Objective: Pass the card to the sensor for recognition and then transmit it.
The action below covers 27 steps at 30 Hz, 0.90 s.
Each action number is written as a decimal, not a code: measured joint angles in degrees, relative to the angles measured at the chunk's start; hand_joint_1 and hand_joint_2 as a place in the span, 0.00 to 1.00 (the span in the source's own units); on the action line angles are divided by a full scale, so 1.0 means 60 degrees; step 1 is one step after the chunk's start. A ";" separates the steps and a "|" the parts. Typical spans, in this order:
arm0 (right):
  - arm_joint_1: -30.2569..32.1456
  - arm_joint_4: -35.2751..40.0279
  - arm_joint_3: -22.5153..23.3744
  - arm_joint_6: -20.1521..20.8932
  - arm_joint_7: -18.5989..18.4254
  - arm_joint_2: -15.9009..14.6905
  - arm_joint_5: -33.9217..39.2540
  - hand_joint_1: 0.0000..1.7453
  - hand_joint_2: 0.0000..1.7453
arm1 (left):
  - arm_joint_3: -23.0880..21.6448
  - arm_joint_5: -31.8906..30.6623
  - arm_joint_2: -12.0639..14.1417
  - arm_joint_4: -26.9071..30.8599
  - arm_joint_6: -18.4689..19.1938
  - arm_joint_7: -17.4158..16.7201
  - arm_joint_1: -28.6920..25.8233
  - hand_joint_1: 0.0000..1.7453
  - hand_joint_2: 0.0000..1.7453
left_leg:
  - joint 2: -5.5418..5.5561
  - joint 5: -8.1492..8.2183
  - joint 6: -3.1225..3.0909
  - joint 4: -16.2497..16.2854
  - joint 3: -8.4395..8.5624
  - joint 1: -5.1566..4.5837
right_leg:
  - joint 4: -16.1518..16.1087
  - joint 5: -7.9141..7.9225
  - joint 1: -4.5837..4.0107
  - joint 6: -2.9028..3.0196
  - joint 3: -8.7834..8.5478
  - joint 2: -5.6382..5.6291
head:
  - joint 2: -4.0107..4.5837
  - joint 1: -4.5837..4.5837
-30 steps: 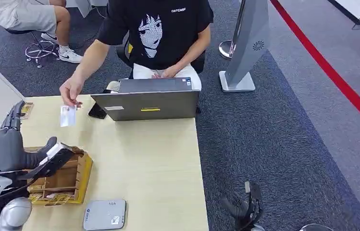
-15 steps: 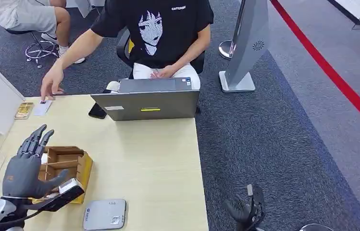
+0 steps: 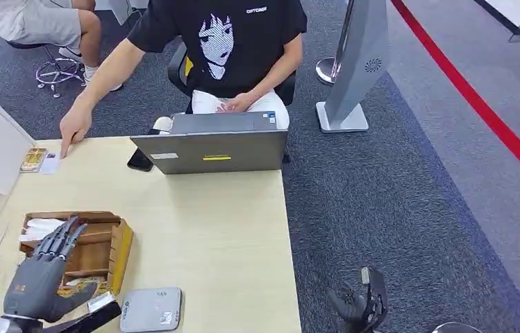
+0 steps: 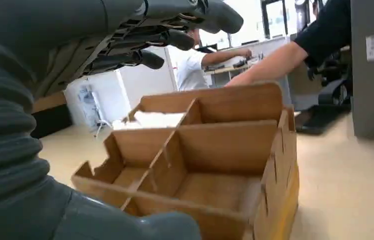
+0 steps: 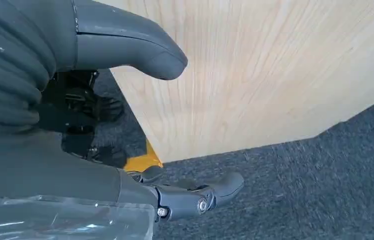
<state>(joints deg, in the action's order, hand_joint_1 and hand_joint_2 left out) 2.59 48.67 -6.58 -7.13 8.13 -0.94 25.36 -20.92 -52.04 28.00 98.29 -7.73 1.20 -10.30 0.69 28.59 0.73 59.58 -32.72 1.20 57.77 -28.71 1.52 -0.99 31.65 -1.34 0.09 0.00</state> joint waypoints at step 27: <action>0.0141 0.0230 0.0157 0.0113 -0.0007 0.0025 -0.0142 0.00 1.00 | -0.2186 -0.0263 0.0721 0.0412 -0.1054 -0.1112 -0.0424 0.00 1.00 | 0.0002 -0.0002 0.0000 0.0001 0.0001 0.0000 | -0.0001 0.0004 0.0000 0.0002 -0.0005 0.0006 | -0.0003 0.0000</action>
<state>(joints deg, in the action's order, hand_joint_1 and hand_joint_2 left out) 3.43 50.05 -5.64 -6.45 8.09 -0.79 24.50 -34.03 -53.62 32.33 100.76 -14.06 -5.47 -12.84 0.71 28.58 0.72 59.58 -32.71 1.20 57.77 -28.69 1.52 -0.98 31.62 -1.30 0.07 0.00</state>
